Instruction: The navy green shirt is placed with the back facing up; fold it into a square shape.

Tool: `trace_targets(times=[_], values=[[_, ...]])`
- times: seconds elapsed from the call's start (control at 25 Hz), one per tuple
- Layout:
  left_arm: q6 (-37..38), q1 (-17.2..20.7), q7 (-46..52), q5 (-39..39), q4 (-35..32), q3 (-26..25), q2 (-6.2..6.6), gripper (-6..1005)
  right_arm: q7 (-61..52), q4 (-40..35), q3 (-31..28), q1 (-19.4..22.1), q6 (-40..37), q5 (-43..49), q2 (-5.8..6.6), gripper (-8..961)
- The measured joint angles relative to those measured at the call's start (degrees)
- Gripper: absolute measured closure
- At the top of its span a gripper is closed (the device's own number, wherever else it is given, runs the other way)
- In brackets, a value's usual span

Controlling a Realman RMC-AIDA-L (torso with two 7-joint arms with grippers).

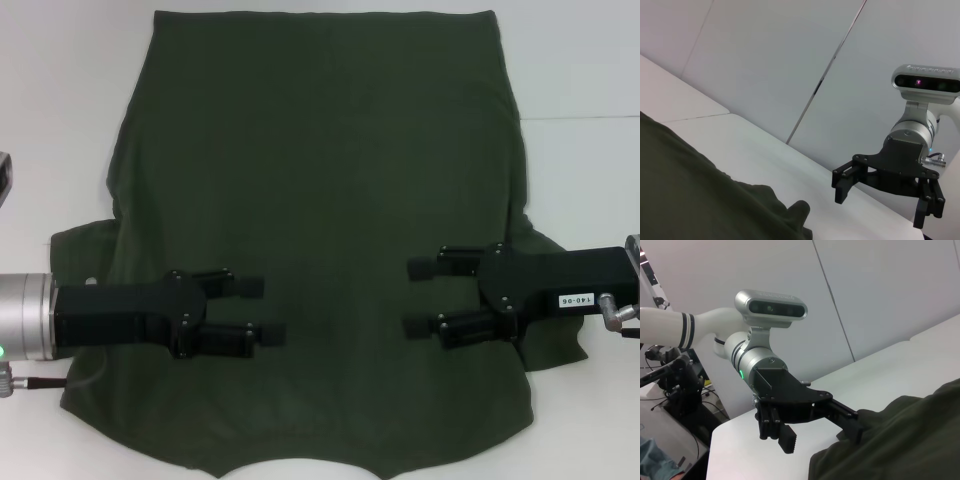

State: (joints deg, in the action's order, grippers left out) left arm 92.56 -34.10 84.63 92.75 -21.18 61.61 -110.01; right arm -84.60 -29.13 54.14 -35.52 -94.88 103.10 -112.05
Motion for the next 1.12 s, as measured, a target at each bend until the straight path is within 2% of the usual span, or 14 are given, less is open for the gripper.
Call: trace_targets(times=[0.52, 0.72, 0.88, 1.0, 1.12], values=[[-0.6, 0.0, 0.0, 0.0, -0.2, -0.2, -0.02, 48, -0.1, 0.1, 0.0, -1.0, 0.2, 0.0, 0.00, 12], [-0.1, 0.2, 0.7, 0.0, -0.8, -2.4, -0.03, 48, -0.1, 0.2, 0.0, -1.2, 0.7, 0.1, 0.00, 14], [2.3, 0.3, 9.7, 0.0, -1.2, -10.8, 1.31, 48, -0.3, 0.2, 0.0, -1.3, 1.5, 0.1, 0.00, 15], [3.5, 0.6, 19.3, 0.0, -2.5, -16.3, 3.26, 48, -0.3, 0.2, 0.0, -1.3, 2.2, 0.2, 0.00, 15], [3.5, 2.0, 30.0, 1.8, -6.0, -19.2, 4.95, 49, -0.7, 0.2, 0.0, -1.4, 2.5, 0.1, 0.00, 16]])
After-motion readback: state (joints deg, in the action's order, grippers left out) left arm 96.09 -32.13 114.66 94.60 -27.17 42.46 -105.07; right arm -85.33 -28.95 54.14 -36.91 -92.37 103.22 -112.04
